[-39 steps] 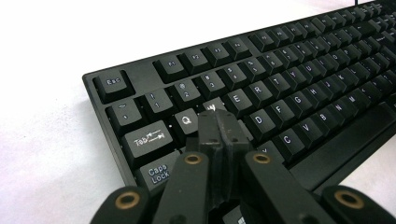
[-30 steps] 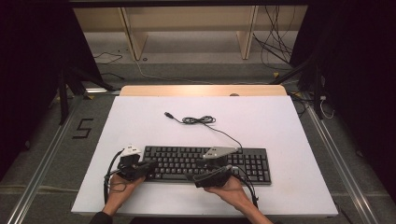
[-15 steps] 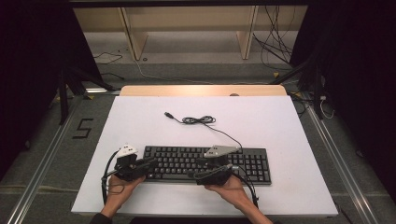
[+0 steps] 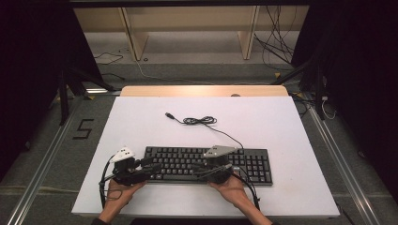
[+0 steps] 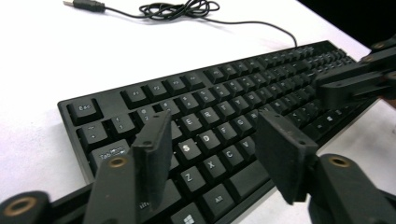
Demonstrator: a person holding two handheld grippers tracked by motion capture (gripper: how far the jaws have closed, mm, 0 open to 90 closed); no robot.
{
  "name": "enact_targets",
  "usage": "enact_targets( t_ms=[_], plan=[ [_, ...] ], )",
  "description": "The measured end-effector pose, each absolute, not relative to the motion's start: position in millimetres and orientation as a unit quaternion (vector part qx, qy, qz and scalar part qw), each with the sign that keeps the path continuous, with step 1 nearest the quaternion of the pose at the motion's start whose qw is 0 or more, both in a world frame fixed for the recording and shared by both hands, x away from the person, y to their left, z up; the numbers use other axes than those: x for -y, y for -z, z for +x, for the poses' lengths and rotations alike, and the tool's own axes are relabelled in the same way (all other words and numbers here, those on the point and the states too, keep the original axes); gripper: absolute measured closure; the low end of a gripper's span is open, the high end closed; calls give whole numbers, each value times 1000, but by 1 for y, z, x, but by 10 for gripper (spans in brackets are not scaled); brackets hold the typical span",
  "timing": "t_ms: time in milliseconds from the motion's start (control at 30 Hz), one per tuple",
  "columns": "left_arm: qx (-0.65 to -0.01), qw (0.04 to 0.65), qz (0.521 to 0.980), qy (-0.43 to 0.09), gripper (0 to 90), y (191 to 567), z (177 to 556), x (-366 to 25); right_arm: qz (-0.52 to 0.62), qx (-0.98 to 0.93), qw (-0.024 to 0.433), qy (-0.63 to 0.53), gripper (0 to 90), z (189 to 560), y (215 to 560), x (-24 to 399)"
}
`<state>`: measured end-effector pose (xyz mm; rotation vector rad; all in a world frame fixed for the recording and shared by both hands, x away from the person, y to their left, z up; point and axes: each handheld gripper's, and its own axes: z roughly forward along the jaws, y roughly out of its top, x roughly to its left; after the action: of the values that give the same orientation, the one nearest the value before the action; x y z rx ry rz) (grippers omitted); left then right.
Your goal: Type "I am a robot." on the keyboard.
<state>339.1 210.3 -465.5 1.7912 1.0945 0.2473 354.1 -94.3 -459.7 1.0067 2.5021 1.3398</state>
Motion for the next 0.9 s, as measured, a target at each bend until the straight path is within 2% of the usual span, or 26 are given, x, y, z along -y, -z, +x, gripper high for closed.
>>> enact_targets(
  t_ms=[133,533,900],
  plan=[
    [-444,504,733,-105,413,463,335,-210,334,-834,63,-435,899,356,463,91],
    [-418,526,732,-117,310,459,325,-205,337,-843,59,-416,900,362,471,80],
    [-409,531,733,-119,267,458,321,-202,338,-848,55,-404,900,364,477,76]
  ],
)
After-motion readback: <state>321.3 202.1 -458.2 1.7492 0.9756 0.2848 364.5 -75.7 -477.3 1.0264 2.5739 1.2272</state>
